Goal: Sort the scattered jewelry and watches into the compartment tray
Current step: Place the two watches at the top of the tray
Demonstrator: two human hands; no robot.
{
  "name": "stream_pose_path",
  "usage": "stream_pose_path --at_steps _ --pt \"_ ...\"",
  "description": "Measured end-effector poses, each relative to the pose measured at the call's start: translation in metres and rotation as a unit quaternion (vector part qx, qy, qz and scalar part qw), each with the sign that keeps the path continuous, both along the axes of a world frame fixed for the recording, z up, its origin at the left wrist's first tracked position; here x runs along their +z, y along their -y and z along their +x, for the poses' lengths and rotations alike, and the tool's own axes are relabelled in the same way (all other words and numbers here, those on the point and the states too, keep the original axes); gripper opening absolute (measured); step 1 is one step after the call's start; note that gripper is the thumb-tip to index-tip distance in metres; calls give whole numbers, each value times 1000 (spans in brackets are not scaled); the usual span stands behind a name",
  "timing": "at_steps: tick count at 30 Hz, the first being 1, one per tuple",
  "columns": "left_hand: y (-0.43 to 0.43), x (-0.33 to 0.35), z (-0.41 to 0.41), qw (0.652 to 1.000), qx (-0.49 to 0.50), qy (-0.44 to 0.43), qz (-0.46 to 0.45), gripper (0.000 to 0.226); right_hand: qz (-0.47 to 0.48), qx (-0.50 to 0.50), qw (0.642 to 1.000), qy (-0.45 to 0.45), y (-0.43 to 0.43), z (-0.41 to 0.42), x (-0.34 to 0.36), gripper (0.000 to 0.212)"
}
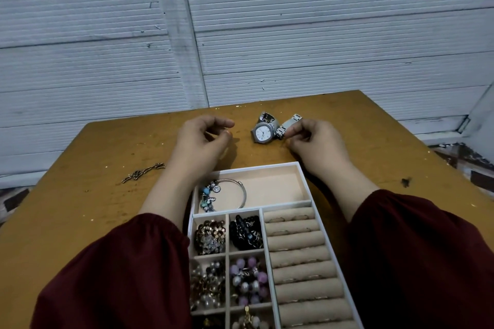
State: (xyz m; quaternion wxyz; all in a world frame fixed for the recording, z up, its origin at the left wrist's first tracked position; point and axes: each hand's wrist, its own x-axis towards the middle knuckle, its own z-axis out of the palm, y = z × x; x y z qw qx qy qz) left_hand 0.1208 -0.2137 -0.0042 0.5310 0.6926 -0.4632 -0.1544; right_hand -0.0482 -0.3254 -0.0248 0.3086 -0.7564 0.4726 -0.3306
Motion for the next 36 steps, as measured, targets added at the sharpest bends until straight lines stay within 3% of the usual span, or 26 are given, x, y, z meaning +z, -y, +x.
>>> stream_pose_path --at_steps 4,8,12,19,25,31,36 --pt "17 6 -7 990 -78 92 67 28 19 -10 996 90 4 0 -1 25" --pt "27 2 -8 949 -119 219 193 50 28 -15 992 124 7 0 -2 24" --pt "31 -9 -2 954 -122 211 176 49 23 -13 993 116 6 0 -2 23" --pt "33 -10 -3 962 -105 204 149 19 20 -15 994 110 5 0 -3 21" --pt "31 -5 -12 939 -106 269 185 43 18 -9 993 118 3 3 -3 25" --pt "32 -3 -16 943 -102 263 178 13 9 -11 993 115 2 3 -3 26" --pt "33 -5 -17 965 -126 172 152 20 10 -3 993 121 4 3 -4 27"
